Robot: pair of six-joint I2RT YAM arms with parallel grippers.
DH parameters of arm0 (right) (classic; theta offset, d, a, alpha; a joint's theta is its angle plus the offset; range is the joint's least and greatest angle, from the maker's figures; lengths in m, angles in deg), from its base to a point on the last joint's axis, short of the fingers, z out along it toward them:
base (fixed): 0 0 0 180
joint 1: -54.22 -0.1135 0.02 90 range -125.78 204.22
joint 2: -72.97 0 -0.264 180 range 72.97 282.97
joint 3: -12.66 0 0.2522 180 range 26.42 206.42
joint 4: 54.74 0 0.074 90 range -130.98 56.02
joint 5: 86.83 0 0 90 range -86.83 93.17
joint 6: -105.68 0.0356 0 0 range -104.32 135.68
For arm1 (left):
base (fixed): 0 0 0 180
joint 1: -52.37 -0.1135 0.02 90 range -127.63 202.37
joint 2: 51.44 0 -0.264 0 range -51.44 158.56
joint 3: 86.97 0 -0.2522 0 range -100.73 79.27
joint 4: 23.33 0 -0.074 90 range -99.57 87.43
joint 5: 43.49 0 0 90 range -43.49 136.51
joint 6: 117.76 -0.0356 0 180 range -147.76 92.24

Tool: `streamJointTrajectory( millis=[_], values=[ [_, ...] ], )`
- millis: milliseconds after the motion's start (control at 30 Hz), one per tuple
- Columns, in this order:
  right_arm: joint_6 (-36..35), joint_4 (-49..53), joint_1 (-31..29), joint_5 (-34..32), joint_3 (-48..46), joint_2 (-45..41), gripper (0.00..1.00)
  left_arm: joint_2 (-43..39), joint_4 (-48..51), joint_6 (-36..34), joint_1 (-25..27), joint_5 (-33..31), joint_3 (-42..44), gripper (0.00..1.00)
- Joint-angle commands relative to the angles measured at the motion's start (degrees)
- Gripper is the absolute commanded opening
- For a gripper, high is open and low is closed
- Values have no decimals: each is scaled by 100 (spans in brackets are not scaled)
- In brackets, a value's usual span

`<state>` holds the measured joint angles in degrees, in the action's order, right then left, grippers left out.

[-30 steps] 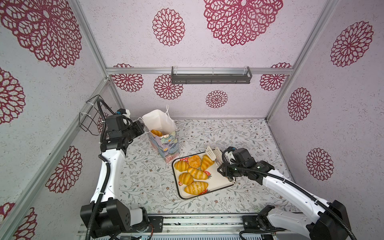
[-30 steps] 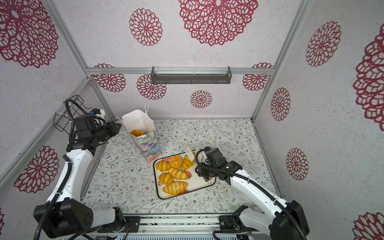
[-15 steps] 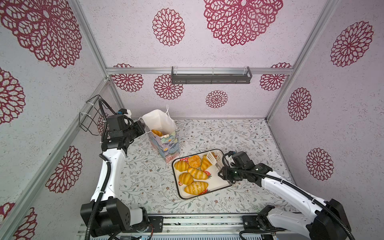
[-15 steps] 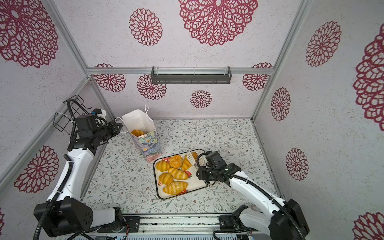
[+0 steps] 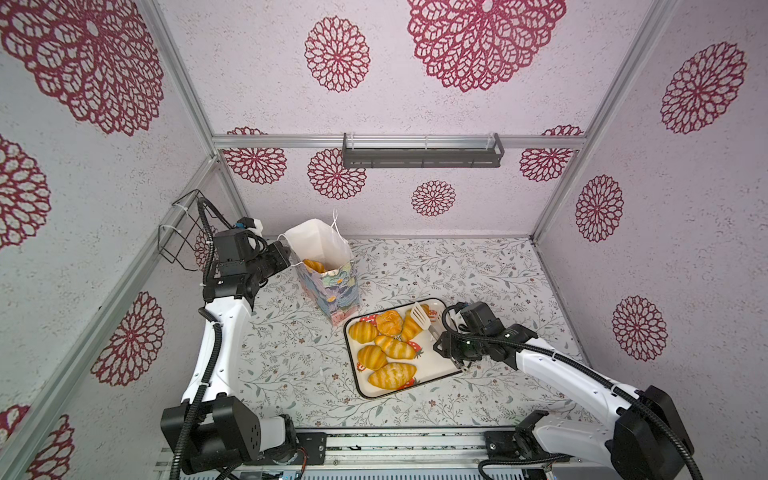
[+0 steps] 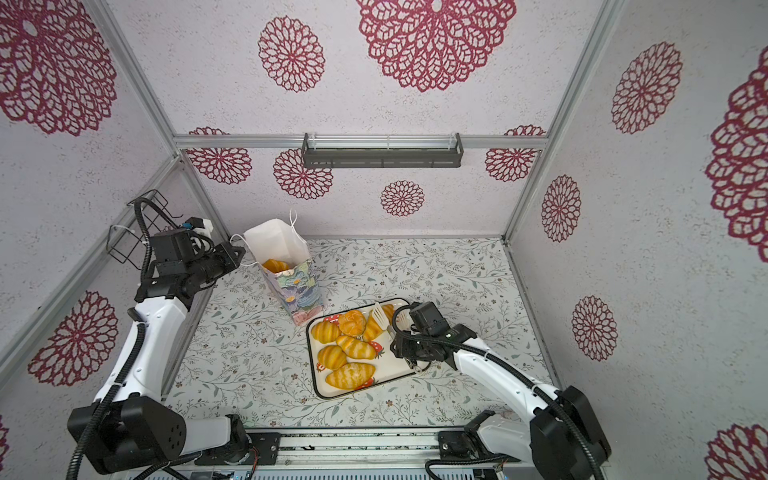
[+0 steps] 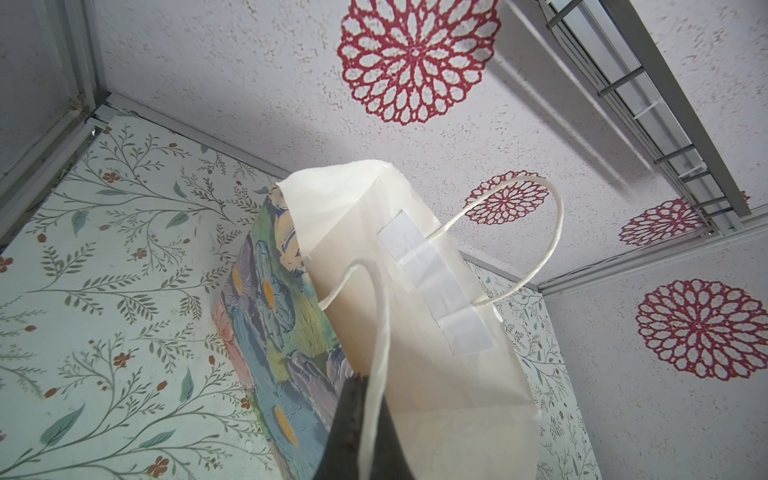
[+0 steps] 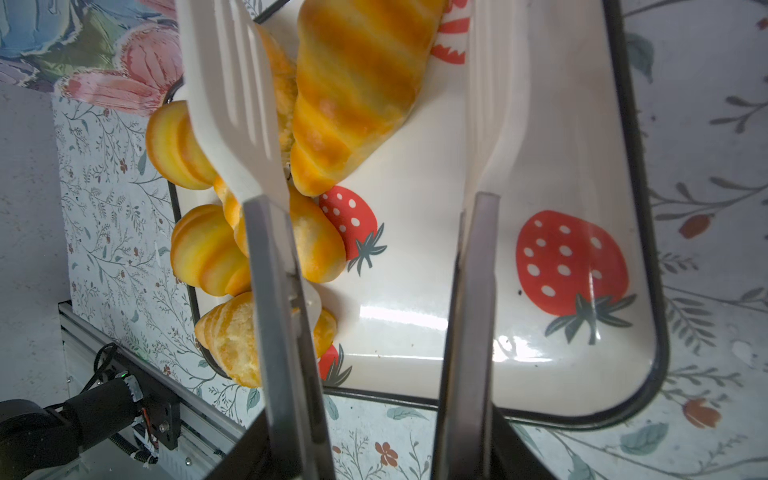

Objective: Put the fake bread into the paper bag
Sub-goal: 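Lower the open tongs toward the striped croissant on the tray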

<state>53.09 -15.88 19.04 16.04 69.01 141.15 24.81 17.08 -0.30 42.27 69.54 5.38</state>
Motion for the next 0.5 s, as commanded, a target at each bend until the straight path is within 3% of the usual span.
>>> streamJointTrajectory(
  millis=[0,467],
  values=[
    [108,-341,37,168,175,62,57,57,-81,-17,51,0,-63,0],
    [93,-667,37,410,325,535,57,74,-73,-39,37,-26,-64,0]
  ],
)
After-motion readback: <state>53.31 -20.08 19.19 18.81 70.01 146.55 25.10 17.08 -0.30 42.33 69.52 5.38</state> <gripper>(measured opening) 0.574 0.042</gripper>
